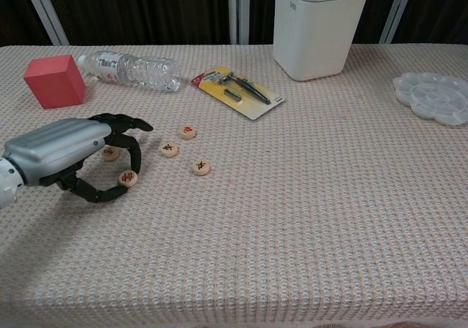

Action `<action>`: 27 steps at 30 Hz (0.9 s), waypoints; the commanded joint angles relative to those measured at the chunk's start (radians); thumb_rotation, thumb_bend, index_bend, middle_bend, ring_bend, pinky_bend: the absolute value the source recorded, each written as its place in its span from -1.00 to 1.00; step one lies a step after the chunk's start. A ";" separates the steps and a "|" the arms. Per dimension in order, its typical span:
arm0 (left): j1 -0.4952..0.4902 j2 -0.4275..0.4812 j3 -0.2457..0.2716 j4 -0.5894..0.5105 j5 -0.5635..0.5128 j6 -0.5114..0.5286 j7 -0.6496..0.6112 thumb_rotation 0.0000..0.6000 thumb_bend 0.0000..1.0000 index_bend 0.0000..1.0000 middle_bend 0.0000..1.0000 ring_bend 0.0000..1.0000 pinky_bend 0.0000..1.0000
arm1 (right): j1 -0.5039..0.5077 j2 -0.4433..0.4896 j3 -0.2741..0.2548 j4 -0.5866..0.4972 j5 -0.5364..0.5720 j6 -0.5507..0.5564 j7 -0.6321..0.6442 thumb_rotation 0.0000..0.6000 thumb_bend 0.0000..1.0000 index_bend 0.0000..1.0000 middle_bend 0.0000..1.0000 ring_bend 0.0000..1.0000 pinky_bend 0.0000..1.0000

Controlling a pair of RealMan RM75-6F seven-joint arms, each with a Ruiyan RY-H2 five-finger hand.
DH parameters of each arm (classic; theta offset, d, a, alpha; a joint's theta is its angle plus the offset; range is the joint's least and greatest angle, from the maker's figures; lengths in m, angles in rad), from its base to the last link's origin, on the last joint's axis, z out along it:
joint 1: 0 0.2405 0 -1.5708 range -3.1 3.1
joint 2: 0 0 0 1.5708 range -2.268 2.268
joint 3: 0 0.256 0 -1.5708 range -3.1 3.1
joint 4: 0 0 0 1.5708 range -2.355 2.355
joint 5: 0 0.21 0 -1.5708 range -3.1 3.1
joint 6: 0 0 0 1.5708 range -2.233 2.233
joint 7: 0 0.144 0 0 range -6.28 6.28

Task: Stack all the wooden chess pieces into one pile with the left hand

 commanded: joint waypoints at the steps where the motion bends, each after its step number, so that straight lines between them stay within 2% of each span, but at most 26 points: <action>1: -0.002 0.008 -0.004 -0.012 0.006 0.015 0.000 1.00 -0.34 0.02 -0.85 -1.00 -1.00 | -0.001 -0.001 0.000 0.002 0.001 0.000 0.002 1.00 -0.90 -1.00 -1.00 -1.00 -1.00; 5: -0.002 0.029 -0.027 -0.031 -0.010 0.033 0.017 1.00 -0.34 0.03 -0.85 -1.00 -1.00 | -0.003 -0.001 -0.002 0.004 0.000 0.001 0.004 1.00 -0.90 -1.00 -1.00 -1.00 -1.00; 11: -0.003 0.056 -0.066 -0.034 -0.090 0.012 0.033 1.00 -0.34 0.03 -0.85 -1.00 -1.00 | -0.005 -0.002 -0.002 0.006 0.000 0.003 0.007 1.00 -0.90 -1.00 -1.00 -1.00 -1.00; 27: -0.018 0.045 -0.059 0.015 -0.117 -0.019 0.012 1.00 -0.34 0.01 -0.85 -1.00 -1.00 | -0.002 -0.010 0.004 0.019 0.004 0.003 0.011 1.00 -0.90 -1.00 -1.00 -1.00 -1.00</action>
